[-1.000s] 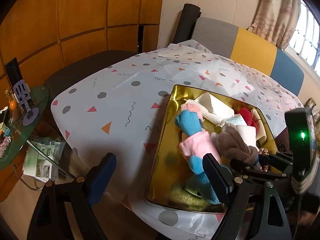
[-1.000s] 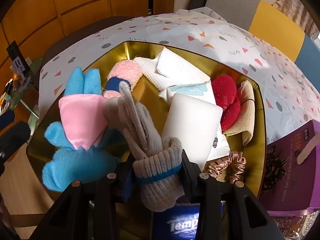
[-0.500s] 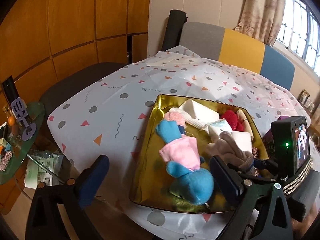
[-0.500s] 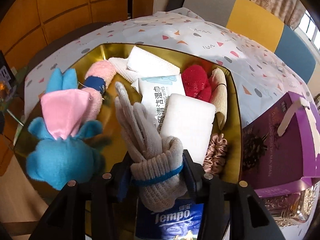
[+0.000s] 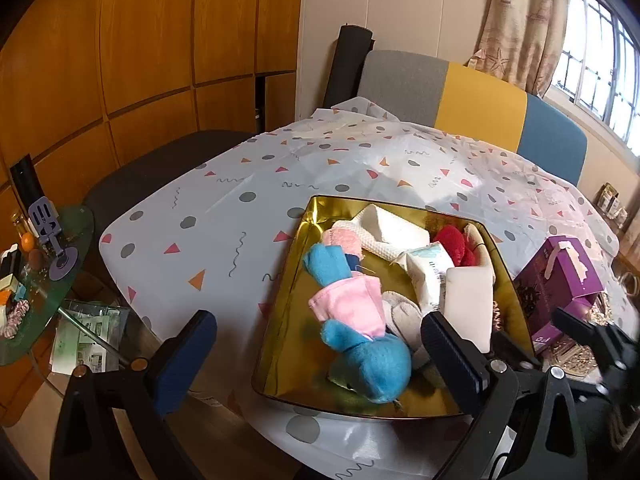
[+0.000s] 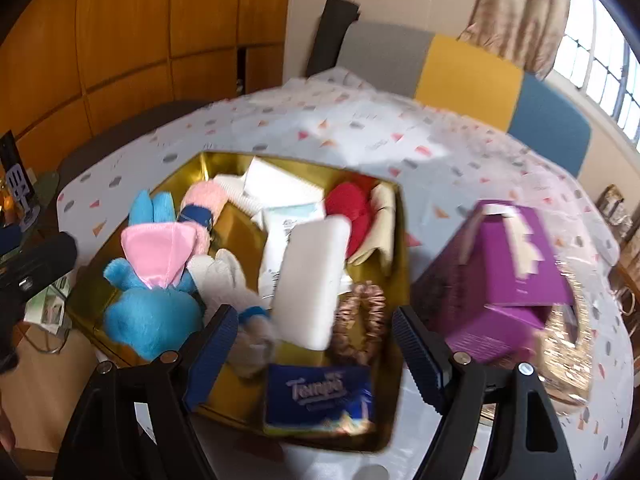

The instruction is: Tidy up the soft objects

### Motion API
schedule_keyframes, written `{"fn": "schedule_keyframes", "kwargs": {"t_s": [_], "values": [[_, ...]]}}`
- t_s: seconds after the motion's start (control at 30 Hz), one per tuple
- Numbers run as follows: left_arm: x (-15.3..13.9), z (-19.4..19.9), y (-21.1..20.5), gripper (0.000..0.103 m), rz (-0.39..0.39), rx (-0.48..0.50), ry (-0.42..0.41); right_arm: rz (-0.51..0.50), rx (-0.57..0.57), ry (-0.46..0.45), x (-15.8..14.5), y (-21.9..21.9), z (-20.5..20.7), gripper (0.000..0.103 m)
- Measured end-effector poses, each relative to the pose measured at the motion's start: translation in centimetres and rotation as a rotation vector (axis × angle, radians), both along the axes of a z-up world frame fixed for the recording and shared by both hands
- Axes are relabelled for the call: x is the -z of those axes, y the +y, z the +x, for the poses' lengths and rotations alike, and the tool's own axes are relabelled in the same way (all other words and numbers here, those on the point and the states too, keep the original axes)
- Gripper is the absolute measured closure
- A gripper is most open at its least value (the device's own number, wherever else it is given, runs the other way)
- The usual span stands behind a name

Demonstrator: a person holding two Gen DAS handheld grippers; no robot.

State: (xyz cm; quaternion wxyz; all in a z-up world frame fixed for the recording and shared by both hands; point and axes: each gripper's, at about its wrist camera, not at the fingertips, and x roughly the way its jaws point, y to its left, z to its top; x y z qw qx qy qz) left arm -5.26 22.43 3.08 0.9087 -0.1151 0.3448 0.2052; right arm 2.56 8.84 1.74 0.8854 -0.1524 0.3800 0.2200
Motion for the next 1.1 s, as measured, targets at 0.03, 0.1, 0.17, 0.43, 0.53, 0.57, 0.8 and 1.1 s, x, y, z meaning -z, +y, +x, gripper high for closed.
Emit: {"fn": "schedule_keyframes", "kwargs": {"t_s": [0.03,0.1,0.17,0.43,0.53,0.57,0.8,1.1], "values": [[-0.1,0.0,-0.3,0.0,0.011,0.004,0.001,0.007,0.012,-0.015,-0.3,-0.5,-0.4,0.022],[-0.4,0.1,-1.1,0.0,0.035,0.01,0.002,0.028,0.058,-0.062,-1.0,-1.9,-1.4,0.022],[-0.7,0.1,-2.1,0.0,0.054,0.022,-0.005,0.046,0.097,-0.086,-1.5,-3.1,-1.9,0.022],[-1.2,-0.4,-4.1,0.0,0.072,-0.009,-0.029,0.104,0.204,-0.164,-3.2,-7.0,-3.3,0.022],[-1.2,-0.5,-4.3,0.0,0.084,-0.02,-0.026,0.111,0.209,-0.165,-3.2,-7.4,-3.6,0.022],[-1.2,-0.4,-4.3,0.0,0.084,-0.02,-0.021,0.116,0.211,-0.162,-3.1,-7.6,-3.5,0.022],[-0.9,-0.4,-4.8,0.0,0.095,-0.017,-0.011,0.124,0.223,-0.153,-2.8,-7.9,-3.7,0.022],[-0.6,0.0,-5.4,0.0,0.086,0.016,0.003,0.126,0.231,-0.151,-2.8,-8.4,-3.6,0.022]]}}
